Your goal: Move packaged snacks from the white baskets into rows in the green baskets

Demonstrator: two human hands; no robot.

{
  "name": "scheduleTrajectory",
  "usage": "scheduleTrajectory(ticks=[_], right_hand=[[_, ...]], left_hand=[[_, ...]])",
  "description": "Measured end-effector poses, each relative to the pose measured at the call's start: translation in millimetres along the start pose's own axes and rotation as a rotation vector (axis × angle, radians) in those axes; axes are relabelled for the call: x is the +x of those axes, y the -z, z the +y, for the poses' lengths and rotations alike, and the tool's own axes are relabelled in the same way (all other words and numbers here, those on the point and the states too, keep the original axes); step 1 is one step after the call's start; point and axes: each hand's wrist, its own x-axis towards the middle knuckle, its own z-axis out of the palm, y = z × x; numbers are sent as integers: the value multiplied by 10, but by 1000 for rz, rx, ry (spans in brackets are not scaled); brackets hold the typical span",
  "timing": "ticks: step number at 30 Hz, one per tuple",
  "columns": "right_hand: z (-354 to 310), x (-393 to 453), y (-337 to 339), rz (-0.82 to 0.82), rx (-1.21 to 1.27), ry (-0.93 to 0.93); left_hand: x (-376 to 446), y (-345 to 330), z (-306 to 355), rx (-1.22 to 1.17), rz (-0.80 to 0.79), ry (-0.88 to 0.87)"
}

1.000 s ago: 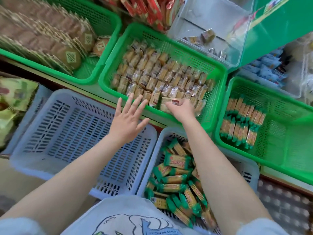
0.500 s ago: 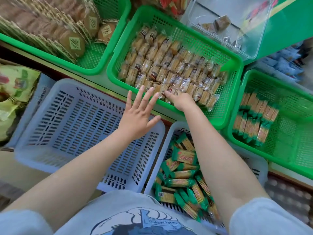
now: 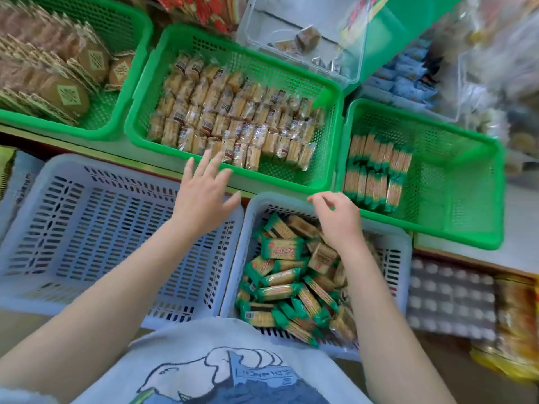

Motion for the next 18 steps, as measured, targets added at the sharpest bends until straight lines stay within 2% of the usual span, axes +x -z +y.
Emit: scheduleTrajectory(ticks=[3, 5, 11, 15, 18], right_hand=[[600, -136, 298, -22, -35, -210], [943, -160, 416, -37, -50, -274], [1473, -38, 284, -116, -77, -244], [1522, 131, -100, -280, -75, -204], [1538, 227, -245, -224, -89, -218]], left_hand=[[-128, 87, 618, -133, -54, -173], [-196, -3, 983, -136, -131, -242], [-315, -465, 1523, -17, -360, -297], [-423, -495, 1526, -13, -333, -253], [-497, -439, 1482, -29, -317, -206]])
